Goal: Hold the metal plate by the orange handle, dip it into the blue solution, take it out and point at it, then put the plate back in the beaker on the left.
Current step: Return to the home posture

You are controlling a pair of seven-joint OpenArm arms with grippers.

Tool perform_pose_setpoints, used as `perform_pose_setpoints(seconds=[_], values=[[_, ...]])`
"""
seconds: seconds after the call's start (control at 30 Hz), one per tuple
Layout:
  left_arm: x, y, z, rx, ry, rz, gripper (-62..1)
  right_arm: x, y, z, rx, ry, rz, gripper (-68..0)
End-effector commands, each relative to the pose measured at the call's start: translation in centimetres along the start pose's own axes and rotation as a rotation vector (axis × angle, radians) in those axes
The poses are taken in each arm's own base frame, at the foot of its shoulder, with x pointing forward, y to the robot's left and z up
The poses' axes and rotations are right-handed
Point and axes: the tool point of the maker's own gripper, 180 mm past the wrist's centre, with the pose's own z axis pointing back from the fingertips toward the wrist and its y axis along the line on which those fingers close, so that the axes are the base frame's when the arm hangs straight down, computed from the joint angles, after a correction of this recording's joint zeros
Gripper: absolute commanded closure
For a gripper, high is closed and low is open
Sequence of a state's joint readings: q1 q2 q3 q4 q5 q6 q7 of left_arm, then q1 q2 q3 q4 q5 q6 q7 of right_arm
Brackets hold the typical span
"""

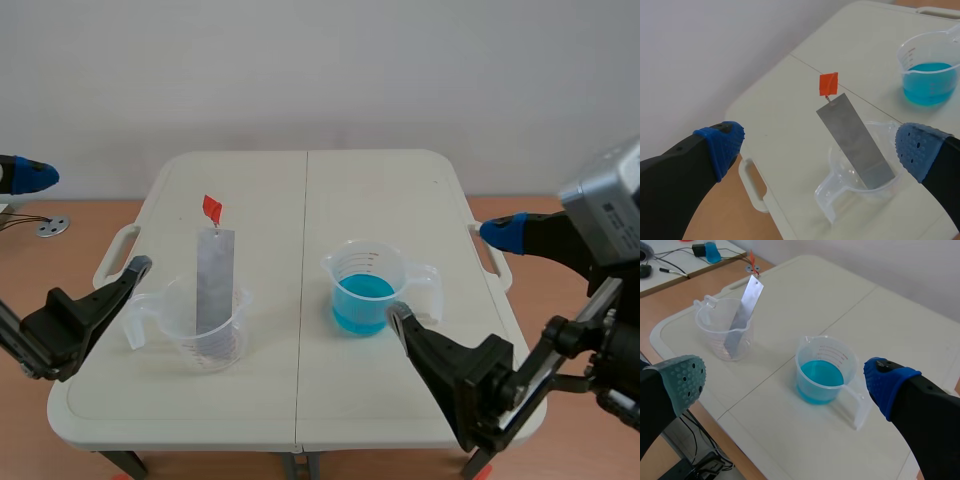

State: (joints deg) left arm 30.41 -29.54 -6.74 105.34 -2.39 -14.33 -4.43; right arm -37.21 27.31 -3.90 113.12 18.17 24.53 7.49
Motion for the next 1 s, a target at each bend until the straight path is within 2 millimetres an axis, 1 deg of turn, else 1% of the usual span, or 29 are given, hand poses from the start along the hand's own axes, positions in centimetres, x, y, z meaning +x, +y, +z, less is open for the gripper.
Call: perform_pose_setpoints(seconds=[0.0,0.1,0.23,0.43,0.97], values=[[1.3,0.4,-0.3,0.025,-0.041,0.018,-62.3,0.8,-0.1,-0.1,-0.002,-0.024,0.007,-66.3],[1.5,0.5,-0.9,0.032,-0.042,0.019,-62.3,0.4,-0.7,0.0,-0.029,-0.003,0.008,-66.3],[1.8,0.0,-1.4,0.022,-0.049,0.028,-62.3,0.5,-1.6,0.2,-0.062,-0.002,0.008,-66.3],[1.2,-0.8,-1.8,0.005,-0.038,0.044,-62.3,0.5,-2.3,0.4,-0.083,0.002,0.019,-66.3],[1.1,-0.8,-1.8,0.004,-0.036,0.044,-62.3,0.4,-2.5,0.3,-0.084,0.013,0.044,-66.3]])
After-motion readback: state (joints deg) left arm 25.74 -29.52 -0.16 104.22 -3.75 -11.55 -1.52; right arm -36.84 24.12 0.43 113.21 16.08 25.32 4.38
